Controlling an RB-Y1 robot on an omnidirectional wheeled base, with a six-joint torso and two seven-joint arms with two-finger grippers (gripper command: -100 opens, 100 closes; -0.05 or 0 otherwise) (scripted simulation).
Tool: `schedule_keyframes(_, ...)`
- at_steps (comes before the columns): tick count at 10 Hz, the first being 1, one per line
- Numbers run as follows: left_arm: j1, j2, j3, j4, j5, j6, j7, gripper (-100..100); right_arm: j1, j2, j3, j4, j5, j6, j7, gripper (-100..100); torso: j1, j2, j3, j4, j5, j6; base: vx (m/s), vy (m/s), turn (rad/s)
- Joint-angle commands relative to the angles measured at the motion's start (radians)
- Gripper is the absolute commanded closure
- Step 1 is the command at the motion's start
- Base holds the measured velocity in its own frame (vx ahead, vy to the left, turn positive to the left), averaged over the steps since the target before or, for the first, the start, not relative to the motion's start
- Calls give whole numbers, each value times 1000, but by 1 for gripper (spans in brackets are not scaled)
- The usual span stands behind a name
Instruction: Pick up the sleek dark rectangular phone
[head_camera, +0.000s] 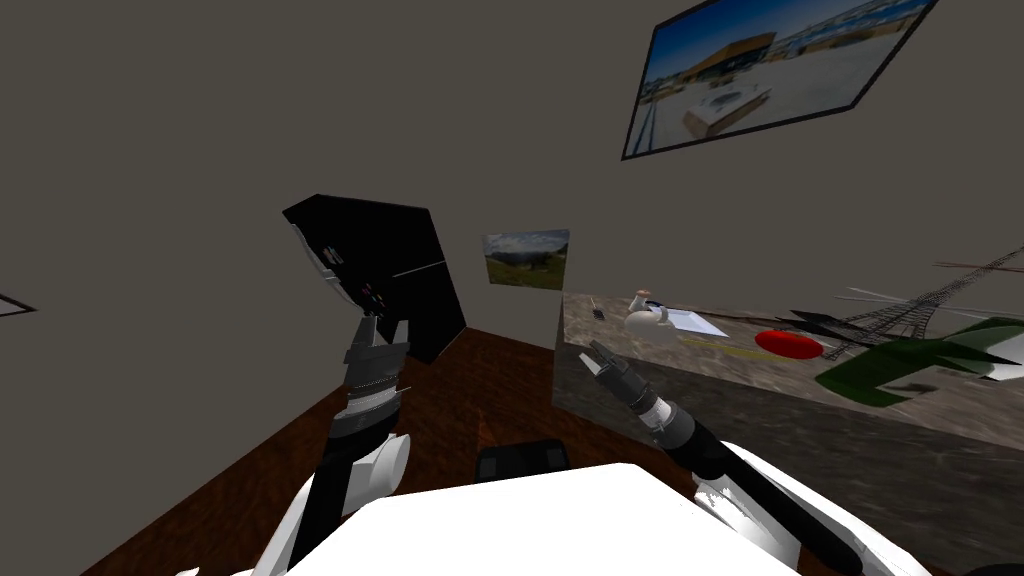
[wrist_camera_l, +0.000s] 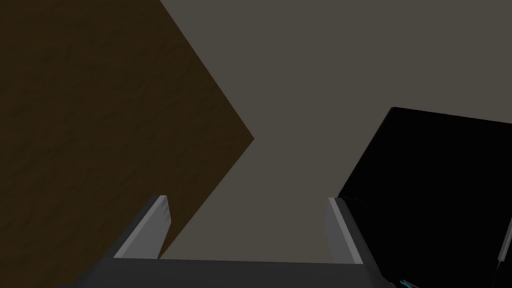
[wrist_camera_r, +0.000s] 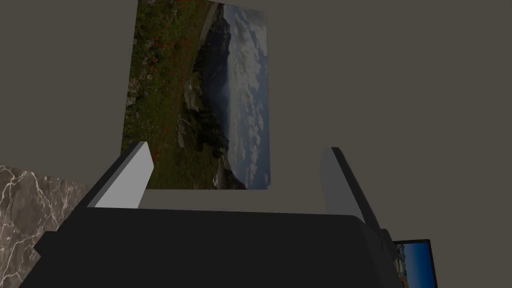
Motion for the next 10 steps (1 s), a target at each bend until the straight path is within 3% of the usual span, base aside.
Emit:
schedule_keyframes(1, 0, 0, 0, 0, 0, 0, 0, 0, -2, -33, 5, 6, -4, -1, 1, -100, 0, 0, 0, 0, 0, 0, -22, 38, -1)
schedule_keyframes(2, 0, 0, 0, 0, 0, 0, 0, 0, 9, -71, 30, 29, -37, -6, 5, -100, -2, -1, 0, 0, 0, 0, -27, 68, 184)
schedule_keyframes(4, 0, 0, 0, 0, 0, 0, 0, 0, 9, -115, 30, 29, -37, -6, 5, -100, 0, 0, 0, 0, 0, 0, -29, 49, 74)
schedule_keyframes(5, 0, 0, 0, 0, 0, 0, 0, 0, 18, -152, 57, 53, -69, -10, 9, -100, -2, -1, 0, 0, 0, 0, -29, 64, 244)
schedule_keyframes(7, 0, 0, 0, 0, 0, 0, 0, 0, 18, -197, 57, 53, -69, -10, 9, -100, 0, -1, 0, 0, 0, 0, -19, 54, 30)
schedule_keyframes(8, 0, 0, 0, 0, 0, 0, 0, 0, 27, -232, 86, 79, -102, -13, 14, -100, -2, -1, -1, 0, 0, 1, -12, 58, 206)
schedule_keyframes(10, 0, 0, 0, 0, 0, 0, 0, 0, 27, -276, 86, 79, -102, -13, 14, -100, -1, -1, -1, 0, 0, 0, -13, 44, 69)
